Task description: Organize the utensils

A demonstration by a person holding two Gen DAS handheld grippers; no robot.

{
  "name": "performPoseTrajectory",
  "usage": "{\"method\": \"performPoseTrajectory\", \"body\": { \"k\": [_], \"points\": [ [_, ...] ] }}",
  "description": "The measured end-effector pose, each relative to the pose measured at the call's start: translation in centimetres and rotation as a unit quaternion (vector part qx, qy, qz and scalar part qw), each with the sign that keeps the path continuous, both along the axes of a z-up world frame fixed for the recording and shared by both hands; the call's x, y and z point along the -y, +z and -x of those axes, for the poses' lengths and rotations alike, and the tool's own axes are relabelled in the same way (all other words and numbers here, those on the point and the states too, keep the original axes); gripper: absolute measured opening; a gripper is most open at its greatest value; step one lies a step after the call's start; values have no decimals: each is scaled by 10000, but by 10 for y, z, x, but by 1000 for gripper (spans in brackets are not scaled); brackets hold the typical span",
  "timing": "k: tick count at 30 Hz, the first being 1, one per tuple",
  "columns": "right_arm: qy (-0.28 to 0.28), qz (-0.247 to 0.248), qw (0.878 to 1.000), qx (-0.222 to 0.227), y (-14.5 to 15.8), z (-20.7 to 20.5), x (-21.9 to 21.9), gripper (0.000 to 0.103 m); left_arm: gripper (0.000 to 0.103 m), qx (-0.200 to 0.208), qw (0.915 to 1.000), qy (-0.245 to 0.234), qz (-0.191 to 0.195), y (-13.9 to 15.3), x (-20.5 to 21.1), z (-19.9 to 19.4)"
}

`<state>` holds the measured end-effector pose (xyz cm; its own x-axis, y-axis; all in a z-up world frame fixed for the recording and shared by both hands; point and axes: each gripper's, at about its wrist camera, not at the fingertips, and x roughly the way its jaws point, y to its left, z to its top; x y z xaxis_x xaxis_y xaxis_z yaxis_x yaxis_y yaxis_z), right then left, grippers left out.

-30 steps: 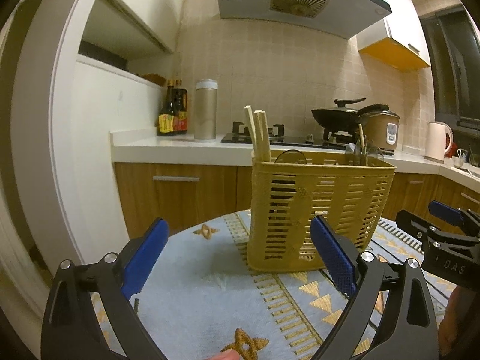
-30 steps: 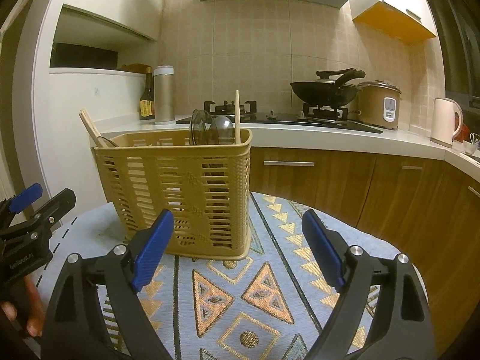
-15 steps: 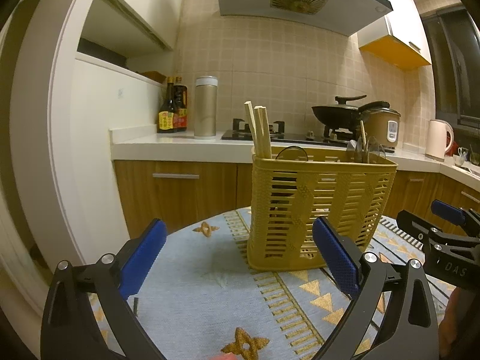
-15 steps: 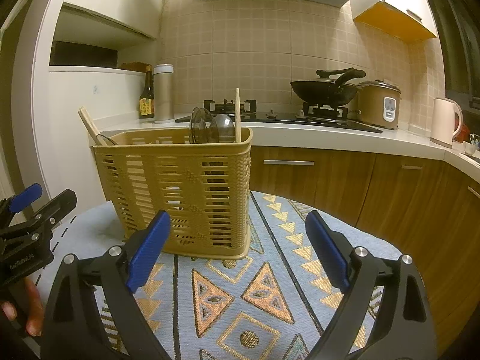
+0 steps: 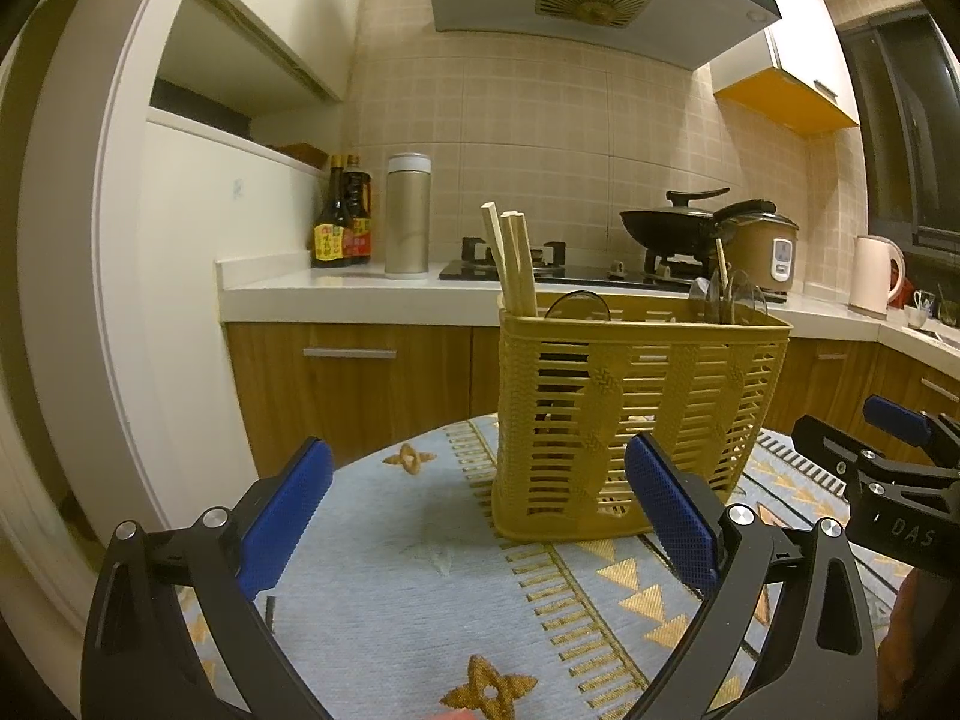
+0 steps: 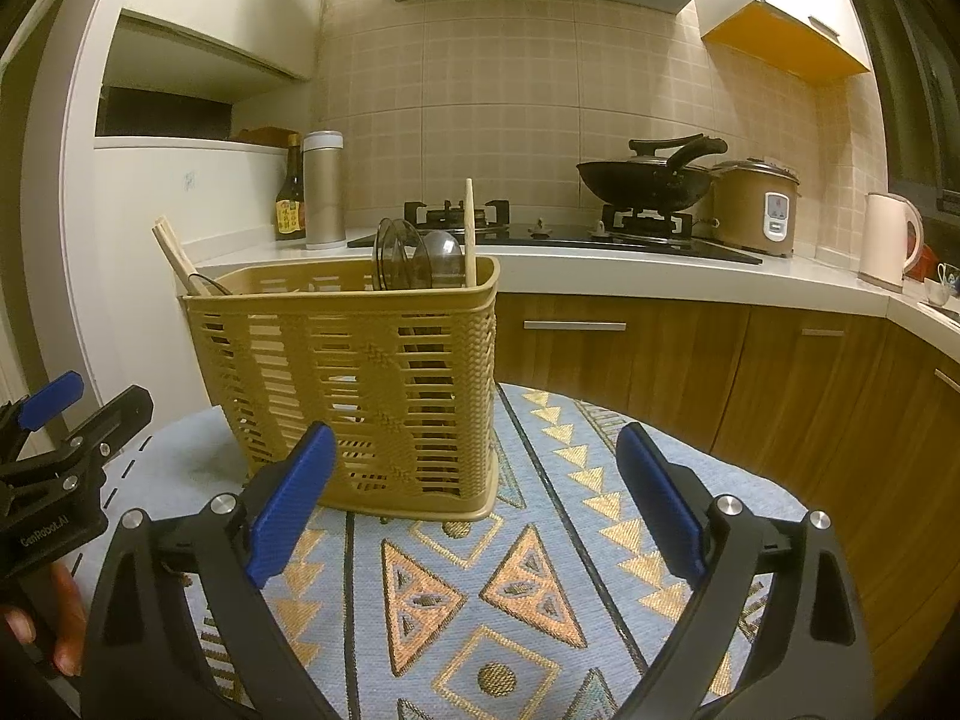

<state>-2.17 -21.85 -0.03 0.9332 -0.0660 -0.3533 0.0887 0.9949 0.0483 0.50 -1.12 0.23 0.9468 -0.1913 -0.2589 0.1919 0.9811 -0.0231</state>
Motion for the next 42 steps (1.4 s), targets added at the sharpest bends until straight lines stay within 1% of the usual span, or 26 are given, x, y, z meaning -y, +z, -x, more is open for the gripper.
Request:
{"method": "performPoseTrajectory", "body": {
  "k": [6, 13, 17, 42],
  "points": [
    [-7, -3, 10000, -12, 0, 0, 0, 90, 95, 10, 10000, 4, -9, -1, 0, 1],
    [-26, -38, 10000, -40, 0, -2, 1, 90, 95, -69, 10000, 1, 50, -1, -2, -3],
    [-43, -61, 10000, -42, 0, -2, 3, 90, 95, -87, 10000, 8, 8, -1, 0, -3],
    [-86, -80, 9999, -96, -1, -4, 2, 92, 95, -59, 10000, -26, -7, -1, 1, -1]
  ]
}}
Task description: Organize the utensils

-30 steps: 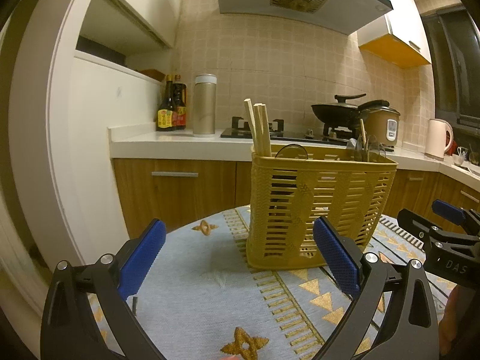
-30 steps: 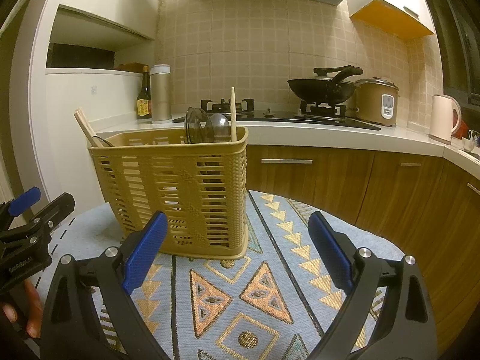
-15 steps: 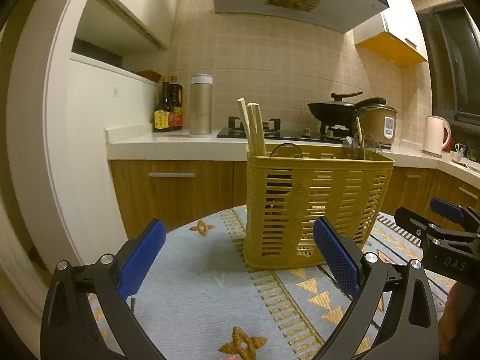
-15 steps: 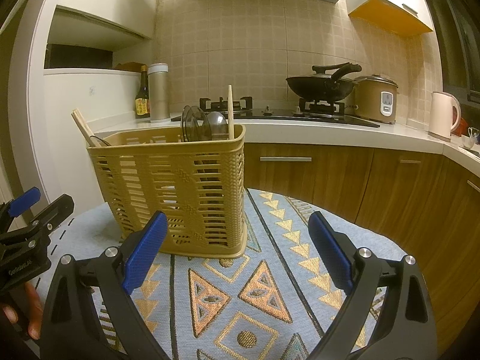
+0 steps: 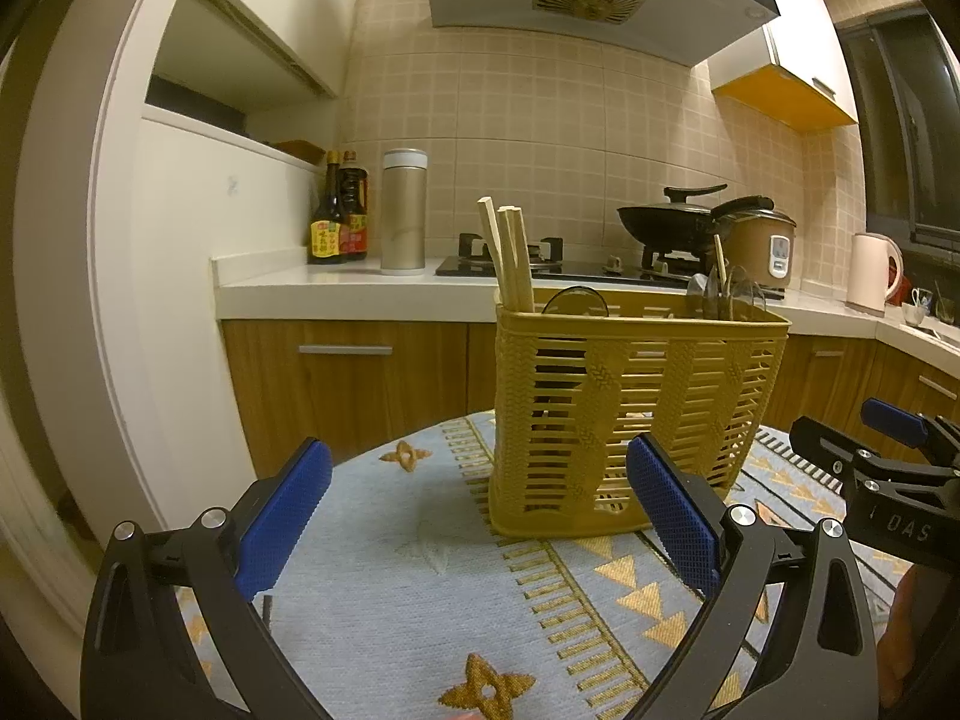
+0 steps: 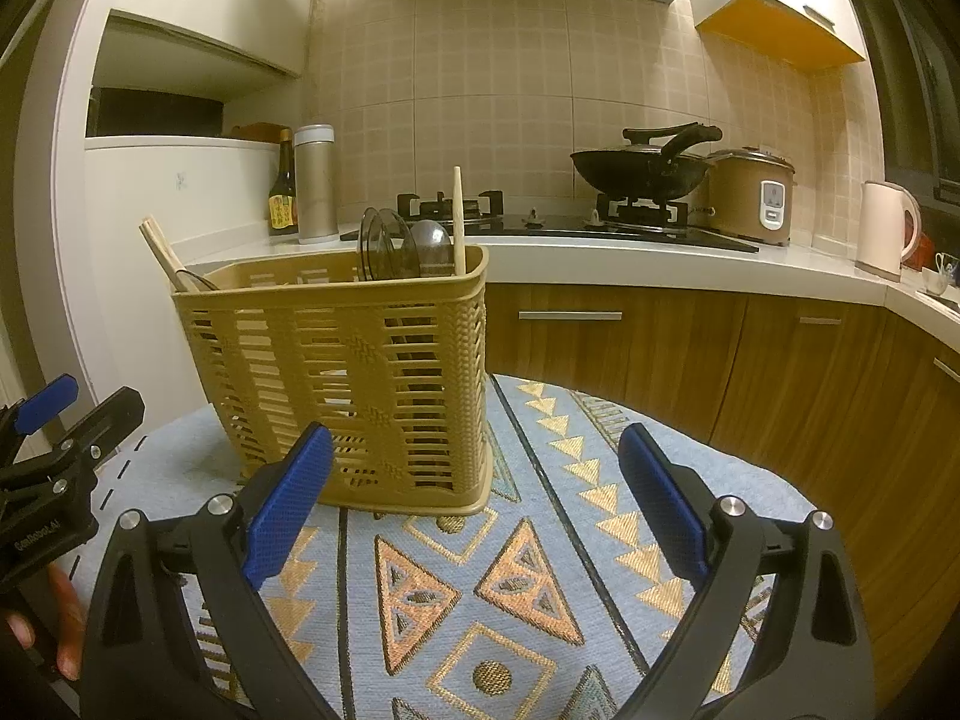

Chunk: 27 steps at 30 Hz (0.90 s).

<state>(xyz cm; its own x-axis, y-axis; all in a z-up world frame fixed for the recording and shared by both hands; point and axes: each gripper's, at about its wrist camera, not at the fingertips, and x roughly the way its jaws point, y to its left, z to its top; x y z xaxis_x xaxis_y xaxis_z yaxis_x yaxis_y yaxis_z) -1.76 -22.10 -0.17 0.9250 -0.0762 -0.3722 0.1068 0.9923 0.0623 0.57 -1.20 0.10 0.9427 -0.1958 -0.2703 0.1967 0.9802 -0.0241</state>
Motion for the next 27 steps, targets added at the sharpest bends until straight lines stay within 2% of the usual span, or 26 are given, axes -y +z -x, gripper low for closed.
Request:
{"method": "performPoseTrajectory", "body": {
  "k": [27],
  "points": [
    [-32, -14, 10000, -28, -1, 1, -1, 92, 95, -66, 9997, 165, 150, 1, -9, -3]
  ]
}}
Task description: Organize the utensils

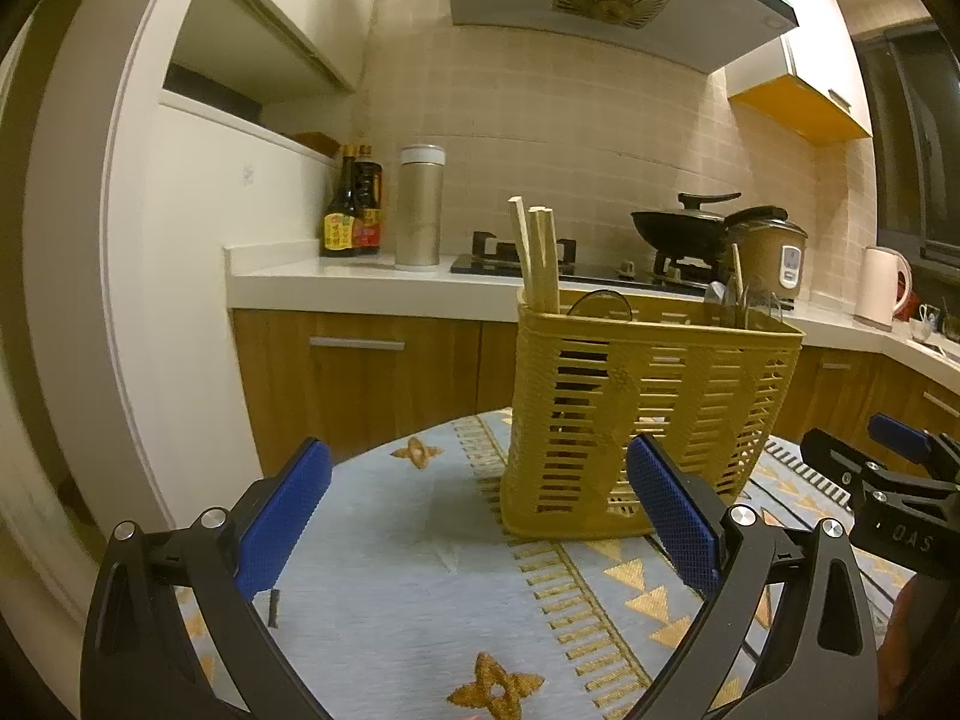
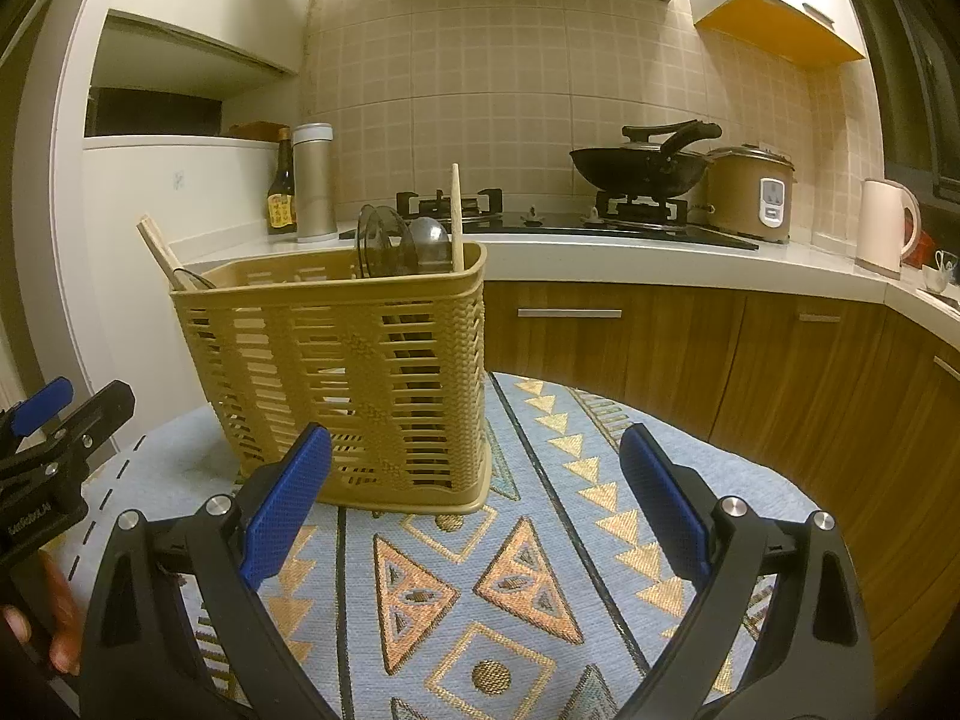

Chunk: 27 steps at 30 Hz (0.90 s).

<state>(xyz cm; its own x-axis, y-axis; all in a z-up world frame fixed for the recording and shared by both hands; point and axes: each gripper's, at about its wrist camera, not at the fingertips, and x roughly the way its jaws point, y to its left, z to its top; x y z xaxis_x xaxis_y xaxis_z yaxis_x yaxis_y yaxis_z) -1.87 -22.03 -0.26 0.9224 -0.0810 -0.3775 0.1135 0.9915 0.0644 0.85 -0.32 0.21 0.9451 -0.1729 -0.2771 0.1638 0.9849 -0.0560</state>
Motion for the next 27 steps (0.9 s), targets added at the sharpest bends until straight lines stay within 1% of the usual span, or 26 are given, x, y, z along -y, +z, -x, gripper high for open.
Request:
{"method": "performPoseTrajectory", "body": {
  "k": [9, 19, 22, 27],
  "points": [
    [-4, 2, 10000, -4, 0, 0, 0, 92, 95, -142, 9998, 135, 77, -1, -5, -5],
    [-1, 3, 10000, 4, 1, 0, 0, 92, 95, -117, 9998, 169, -11, -1, -2, -3],
    [-16, 79, 9999, 105, 2, 3, -2, 92, 95, -107, 9998, 166, -17, -1, -1, -3],
    [9, 129, 9999, 65, 0, 2, -5, 92, 95, -92, 9998, 177, -27, -1, 0, -2]
  ]
}}
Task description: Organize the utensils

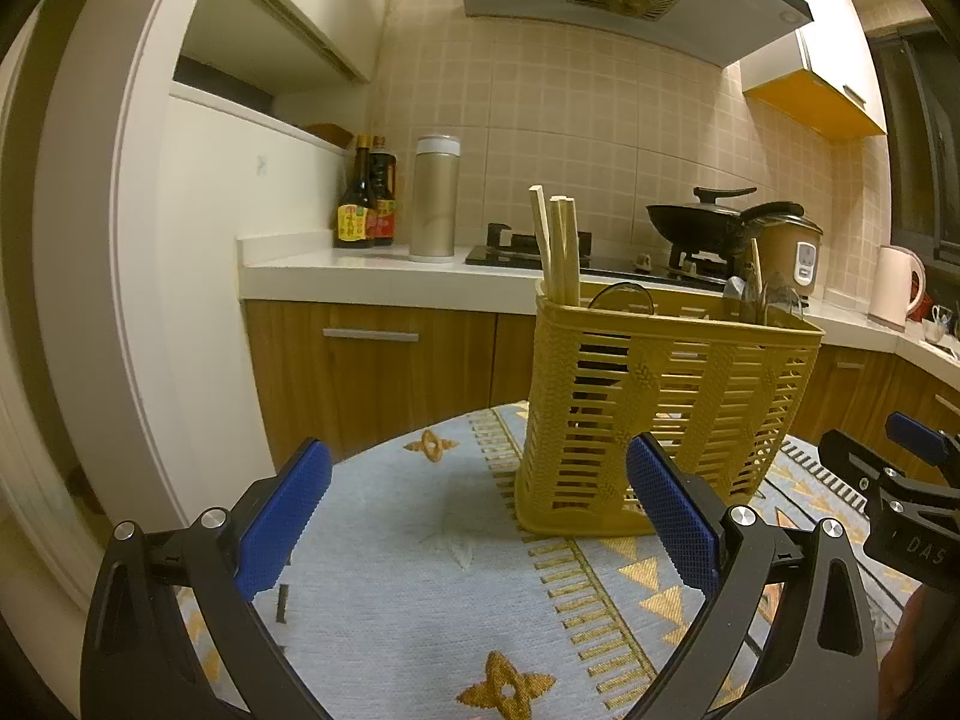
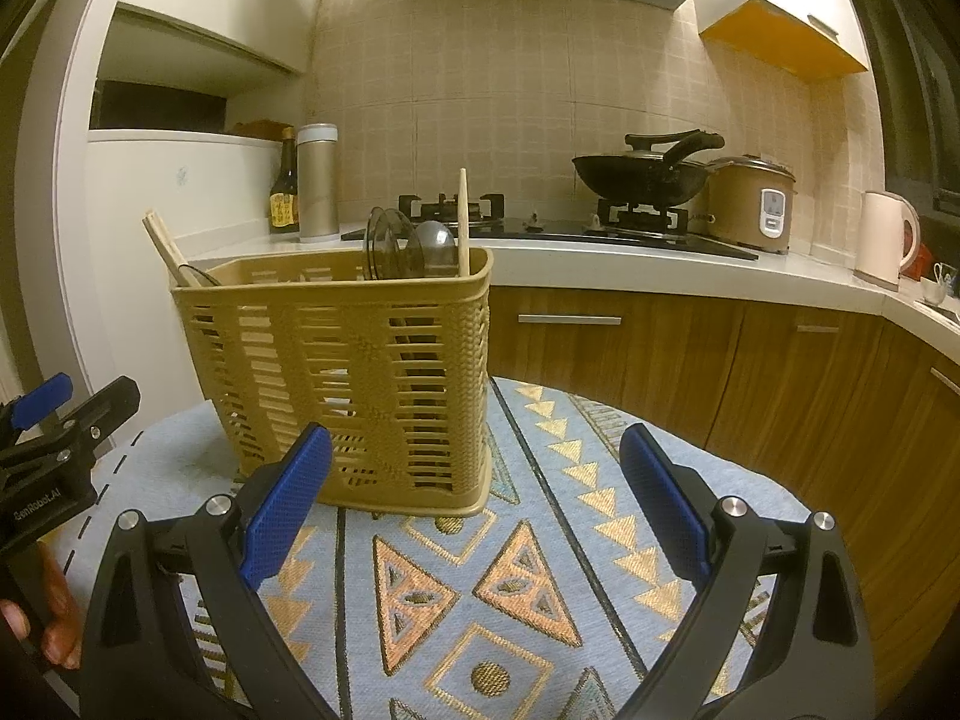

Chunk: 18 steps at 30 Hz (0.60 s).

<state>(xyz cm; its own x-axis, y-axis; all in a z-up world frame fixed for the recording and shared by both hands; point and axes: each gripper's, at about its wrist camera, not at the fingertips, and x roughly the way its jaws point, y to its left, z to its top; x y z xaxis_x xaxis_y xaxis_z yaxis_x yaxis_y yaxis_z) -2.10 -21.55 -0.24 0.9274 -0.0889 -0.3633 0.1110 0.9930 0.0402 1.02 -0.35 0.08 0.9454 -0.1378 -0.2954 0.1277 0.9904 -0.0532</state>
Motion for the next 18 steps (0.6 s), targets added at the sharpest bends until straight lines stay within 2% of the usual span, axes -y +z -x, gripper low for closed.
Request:
{"method": "performPoseTrajectory", "body": {
  "k": [18],
  "points": [
    [-2, -20, 10000, -43, 1, -2, -2, 92, 95, 9, 10000, -21, -44, 1, 2, 1]
  ]
}}
